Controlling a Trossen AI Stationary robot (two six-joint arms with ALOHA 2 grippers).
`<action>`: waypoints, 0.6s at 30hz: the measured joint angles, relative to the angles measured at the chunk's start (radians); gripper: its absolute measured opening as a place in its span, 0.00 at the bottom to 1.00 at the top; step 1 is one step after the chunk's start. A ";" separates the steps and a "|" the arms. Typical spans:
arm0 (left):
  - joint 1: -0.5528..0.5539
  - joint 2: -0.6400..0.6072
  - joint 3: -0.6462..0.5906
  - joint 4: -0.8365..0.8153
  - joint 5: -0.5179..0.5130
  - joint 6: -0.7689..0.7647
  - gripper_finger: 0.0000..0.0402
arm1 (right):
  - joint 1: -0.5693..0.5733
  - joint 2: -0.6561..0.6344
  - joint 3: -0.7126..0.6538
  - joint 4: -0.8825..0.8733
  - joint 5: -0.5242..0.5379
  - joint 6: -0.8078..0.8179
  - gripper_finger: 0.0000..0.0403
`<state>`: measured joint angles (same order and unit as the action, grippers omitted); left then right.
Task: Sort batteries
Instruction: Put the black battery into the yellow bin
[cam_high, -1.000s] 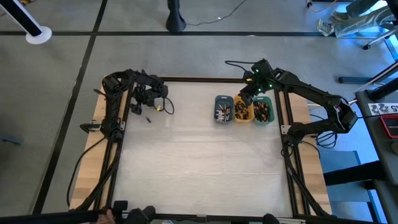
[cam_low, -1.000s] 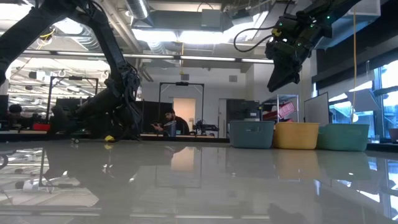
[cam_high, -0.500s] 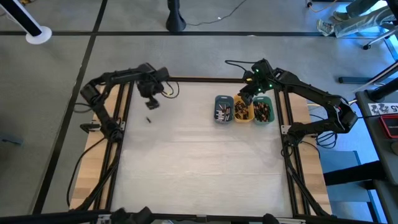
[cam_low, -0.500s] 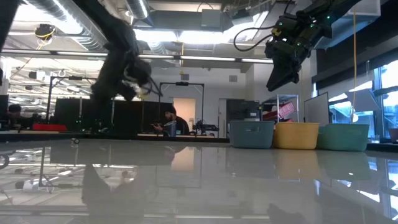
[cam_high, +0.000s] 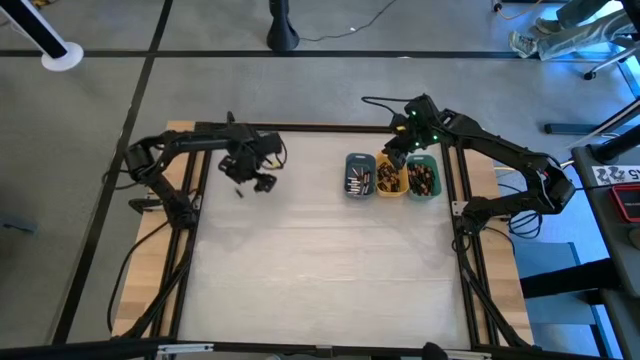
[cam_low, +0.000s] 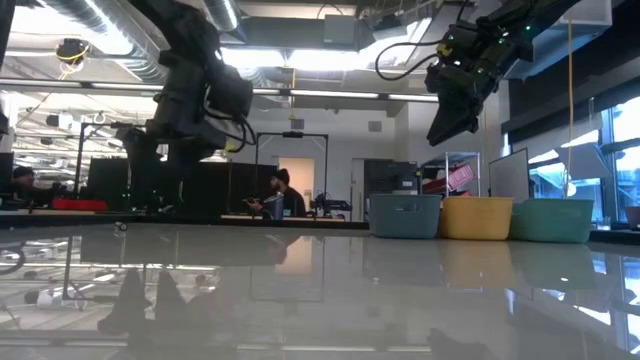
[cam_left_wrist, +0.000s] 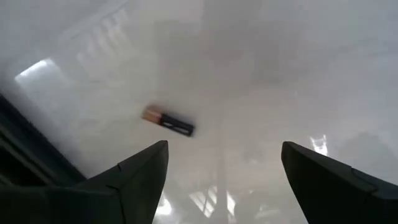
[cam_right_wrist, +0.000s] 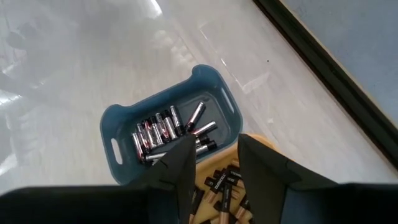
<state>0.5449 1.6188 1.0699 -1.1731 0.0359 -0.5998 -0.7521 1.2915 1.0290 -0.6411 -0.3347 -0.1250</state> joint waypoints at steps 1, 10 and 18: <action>-0.022 0.000 -0.007 0.011 -0.006 -0.021 0.75 | 0.000 0.000 0.000 0.000 0.000 -0.012 0.30; -0.137 -0.066 -0.019 0.071 -0.208 -0.283 0.75 | 0.000 0.000 0.000 -0.015 0.000 -0.093 0.30; -0.146 -0.280 -0.019 0.094 -0.273 -0.314 0.75 | 0.000 0.000 0.000 -0.015 0.000 -0.101 0.30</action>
<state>0.3987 1.3391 1.0512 -1.0795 -0.2374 -0.9142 -0.7521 1.2915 1.0290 -0.6558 -0.3347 -0.2256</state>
